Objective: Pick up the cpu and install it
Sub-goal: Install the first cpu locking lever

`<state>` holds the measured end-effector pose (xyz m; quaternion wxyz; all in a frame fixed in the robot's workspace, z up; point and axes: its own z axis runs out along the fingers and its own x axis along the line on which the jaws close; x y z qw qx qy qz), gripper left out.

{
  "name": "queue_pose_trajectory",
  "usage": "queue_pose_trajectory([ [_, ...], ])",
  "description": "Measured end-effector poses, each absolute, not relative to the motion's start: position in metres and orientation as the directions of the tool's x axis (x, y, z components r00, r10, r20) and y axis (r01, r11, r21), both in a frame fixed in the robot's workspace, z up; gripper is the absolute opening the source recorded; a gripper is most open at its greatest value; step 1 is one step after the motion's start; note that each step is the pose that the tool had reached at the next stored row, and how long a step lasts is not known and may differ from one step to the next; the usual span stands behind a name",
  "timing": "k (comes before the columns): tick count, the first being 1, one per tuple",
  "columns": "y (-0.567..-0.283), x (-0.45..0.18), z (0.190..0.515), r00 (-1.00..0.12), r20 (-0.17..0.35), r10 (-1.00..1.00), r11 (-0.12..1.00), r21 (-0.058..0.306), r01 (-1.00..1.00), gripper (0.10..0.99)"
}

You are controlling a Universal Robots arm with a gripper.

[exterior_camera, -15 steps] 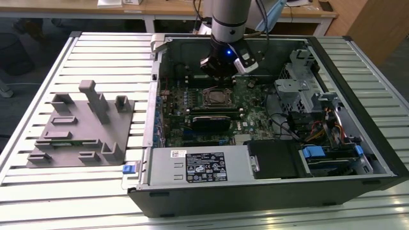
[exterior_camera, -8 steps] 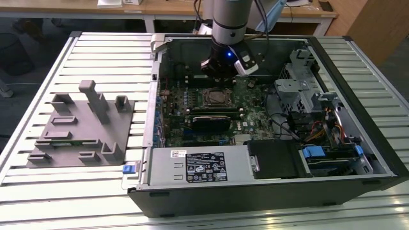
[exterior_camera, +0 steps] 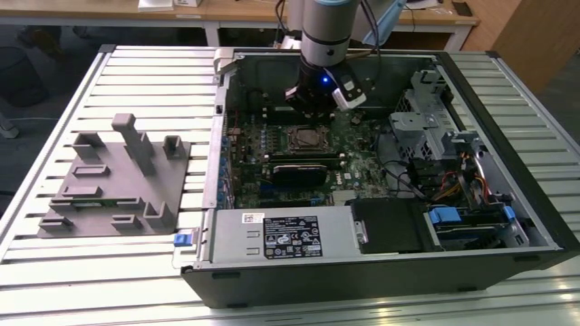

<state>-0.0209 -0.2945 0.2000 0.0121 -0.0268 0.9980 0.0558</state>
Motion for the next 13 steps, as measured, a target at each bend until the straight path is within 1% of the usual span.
queue_pose_trajectory([
  [10, -0.2944, -0.0207, 0.202, -0.998, -0.028, -0.052, 0.992, 0.111, -0.055, 0.106],
  [13, -0.2943, -0.0206, 0.2006, -0.998, -0.027, -0.052, 0.993, 0.1, -0.055, 0.106],
])
